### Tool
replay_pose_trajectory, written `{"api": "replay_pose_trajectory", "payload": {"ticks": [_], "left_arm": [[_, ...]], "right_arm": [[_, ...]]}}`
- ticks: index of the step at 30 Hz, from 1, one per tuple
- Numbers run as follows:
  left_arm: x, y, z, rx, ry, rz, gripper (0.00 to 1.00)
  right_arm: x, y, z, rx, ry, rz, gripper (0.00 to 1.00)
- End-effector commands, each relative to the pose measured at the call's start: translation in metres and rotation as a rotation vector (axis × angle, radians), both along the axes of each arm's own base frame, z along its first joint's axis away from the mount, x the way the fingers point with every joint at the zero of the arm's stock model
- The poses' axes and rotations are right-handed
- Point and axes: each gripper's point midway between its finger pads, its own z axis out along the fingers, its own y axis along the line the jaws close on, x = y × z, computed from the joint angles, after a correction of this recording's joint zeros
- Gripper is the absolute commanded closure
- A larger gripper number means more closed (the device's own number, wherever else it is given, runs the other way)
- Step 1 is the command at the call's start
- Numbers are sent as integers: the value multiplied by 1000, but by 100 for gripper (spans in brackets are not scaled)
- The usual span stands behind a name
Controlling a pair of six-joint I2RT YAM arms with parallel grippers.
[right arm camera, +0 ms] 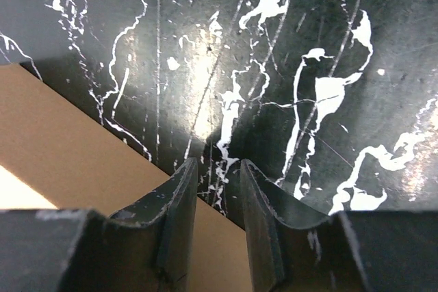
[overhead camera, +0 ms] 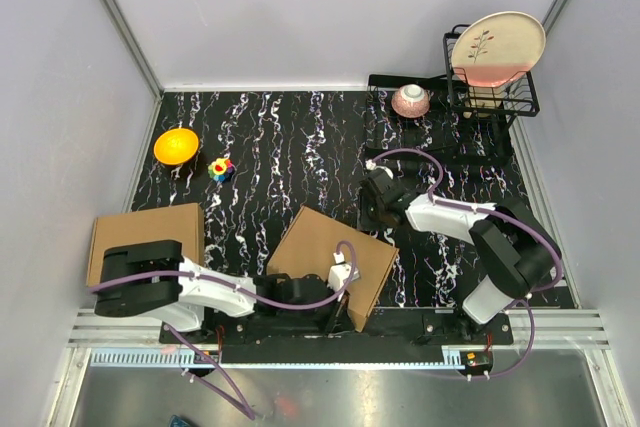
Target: Fold the paper box
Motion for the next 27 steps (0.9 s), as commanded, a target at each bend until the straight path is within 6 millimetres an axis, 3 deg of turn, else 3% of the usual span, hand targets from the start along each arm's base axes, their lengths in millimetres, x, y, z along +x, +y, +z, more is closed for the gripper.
{"api": "replay_pose_trajectory", "payload": {"ticks": [1,5,13,20,23,27], "left_arm": [[31,-8,-4,-28,-63,108,100],[43,-5,-13,-10,-61,142,99],[104,13,-16,-19,-177,359,99],[159,9,9,-63,-333,457,99],[179,15,5,-39,-334,488,100],[192,31,1,-23,-330,537,100]], "right_arm": [[-53,-3,-34,-34,189,46,62],[-65,3,-37,-6,219,47,63],[-73,10,-45,20,251,49,64],[-53,27,-46,14,233,62,64],[-40,25,-48,-10,223,43,64],[-18,13,-43,5,203,3,64]]}}
